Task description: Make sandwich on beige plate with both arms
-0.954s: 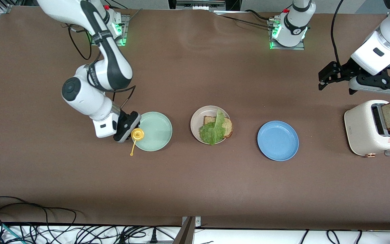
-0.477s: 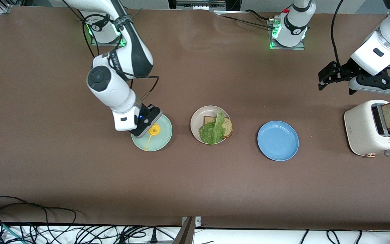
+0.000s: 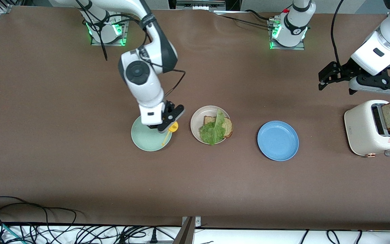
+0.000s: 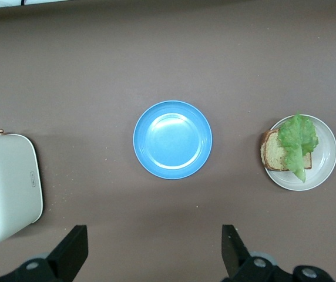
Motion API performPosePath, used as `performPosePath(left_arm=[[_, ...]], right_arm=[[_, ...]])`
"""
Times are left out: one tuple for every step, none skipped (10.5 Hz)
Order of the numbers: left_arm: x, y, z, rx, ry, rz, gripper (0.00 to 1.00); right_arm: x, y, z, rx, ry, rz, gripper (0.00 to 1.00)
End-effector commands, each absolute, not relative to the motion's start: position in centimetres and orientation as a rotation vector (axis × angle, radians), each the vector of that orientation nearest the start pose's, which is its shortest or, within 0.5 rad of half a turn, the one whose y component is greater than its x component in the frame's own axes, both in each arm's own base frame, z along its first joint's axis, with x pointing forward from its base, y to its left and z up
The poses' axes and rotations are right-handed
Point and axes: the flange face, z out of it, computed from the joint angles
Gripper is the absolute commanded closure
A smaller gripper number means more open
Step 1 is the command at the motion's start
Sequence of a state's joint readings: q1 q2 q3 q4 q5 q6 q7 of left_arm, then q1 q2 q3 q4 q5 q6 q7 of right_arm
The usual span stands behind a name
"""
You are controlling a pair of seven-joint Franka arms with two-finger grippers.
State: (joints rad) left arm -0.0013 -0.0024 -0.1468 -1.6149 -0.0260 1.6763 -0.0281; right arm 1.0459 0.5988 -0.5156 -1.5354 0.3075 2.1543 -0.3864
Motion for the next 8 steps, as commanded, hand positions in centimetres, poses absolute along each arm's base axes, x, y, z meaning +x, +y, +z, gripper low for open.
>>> performPosePath(left_arm=[[55.6,-8.7,61.9,-3.189,0.181,-0.091,0.0],[55.6,-8.7,61.8,-3.189,0.186,-0.088,0.0],[55.6,-8.6,61.8,-3.189,0.181,-0.089,0.0],[55.6,-8.4,62.0,-3.188,0.189,-0.096,0.0],[55.5,-8.4,61.9,-3.188,0.189,-0.091,0.0],[55.5,-8.4,61.9,-3.188,0.184,-0.091,0.0],[55.6,-8.4,62.0,-3.189,0.179,-0.096,0.0],[55.6,-8.4,61.9,-3.189,0.181,-0.091,0.0]], right_arm=[[56.8,46.0,35.3,-2.948,-1.345,-0.14,1.0],[56.4,47.4,35.0,-2.97,-1.359,-0.127,1.0],[56.2,48.7,34.3,-3.001,-1.349,-0.115,1.0],[55.8,50.0,33.5,-3.034,-1.347,-0.061,1.0],[55.2,51.4,33.0,-3.062,-1.368,-0.021,1.0],[54.6,52.5,32.3,-3.085,-1.381,0.016,1.0],[54.2,53.0,31.4,-3.097,-1.393,0.061,1.0],[54.0,53.2,30.6,-3.102,-1.401,0.077,1.0]])
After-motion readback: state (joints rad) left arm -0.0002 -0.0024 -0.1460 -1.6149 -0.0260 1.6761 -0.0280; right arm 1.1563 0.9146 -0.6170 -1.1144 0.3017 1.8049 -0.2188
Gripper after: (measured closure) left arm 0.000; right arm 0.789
